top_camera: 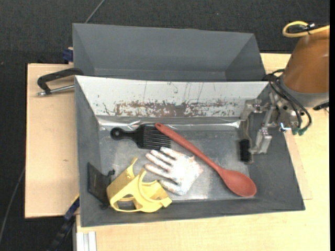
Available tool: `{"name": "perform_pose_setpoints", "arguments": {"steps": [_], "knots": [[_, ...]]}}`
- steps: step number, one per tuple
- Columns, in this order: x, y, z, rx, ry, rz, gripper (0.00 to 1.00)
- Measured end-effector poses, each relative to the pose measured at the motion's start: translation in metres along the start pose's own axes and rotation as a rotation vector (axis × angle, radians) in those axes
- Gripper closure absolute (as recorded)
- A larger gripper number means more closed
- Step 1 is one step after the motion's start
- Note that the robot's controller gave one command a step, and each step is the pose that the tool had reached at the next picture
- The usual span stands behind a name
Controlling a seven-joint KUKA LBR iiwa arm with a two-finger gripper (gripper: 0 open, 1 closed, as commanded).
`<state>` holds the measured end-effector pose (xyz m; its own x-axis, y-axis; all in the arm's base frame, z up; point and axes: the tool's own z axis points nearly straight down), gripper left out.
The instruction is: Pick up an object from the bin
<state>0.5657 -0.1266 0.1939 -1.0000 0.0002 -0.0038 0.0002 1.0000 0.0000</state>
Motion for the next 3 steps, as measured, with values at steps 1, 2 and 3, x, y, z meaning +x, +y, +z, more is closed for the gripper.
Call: {"name": "perform_pose_setpoints", "arguments": {"steps": [1, 2, 3], "knots": [[0.029, 0.020, 0.051, 0.000, -0.001, 0.069, 0.00], [0.037, 0.061, 0.042, -0.001, -0.001, 0.128, 0.00], [0.056, 0.040, 0.058, -0.002, -0.004, 0.227, 0.00]]}}
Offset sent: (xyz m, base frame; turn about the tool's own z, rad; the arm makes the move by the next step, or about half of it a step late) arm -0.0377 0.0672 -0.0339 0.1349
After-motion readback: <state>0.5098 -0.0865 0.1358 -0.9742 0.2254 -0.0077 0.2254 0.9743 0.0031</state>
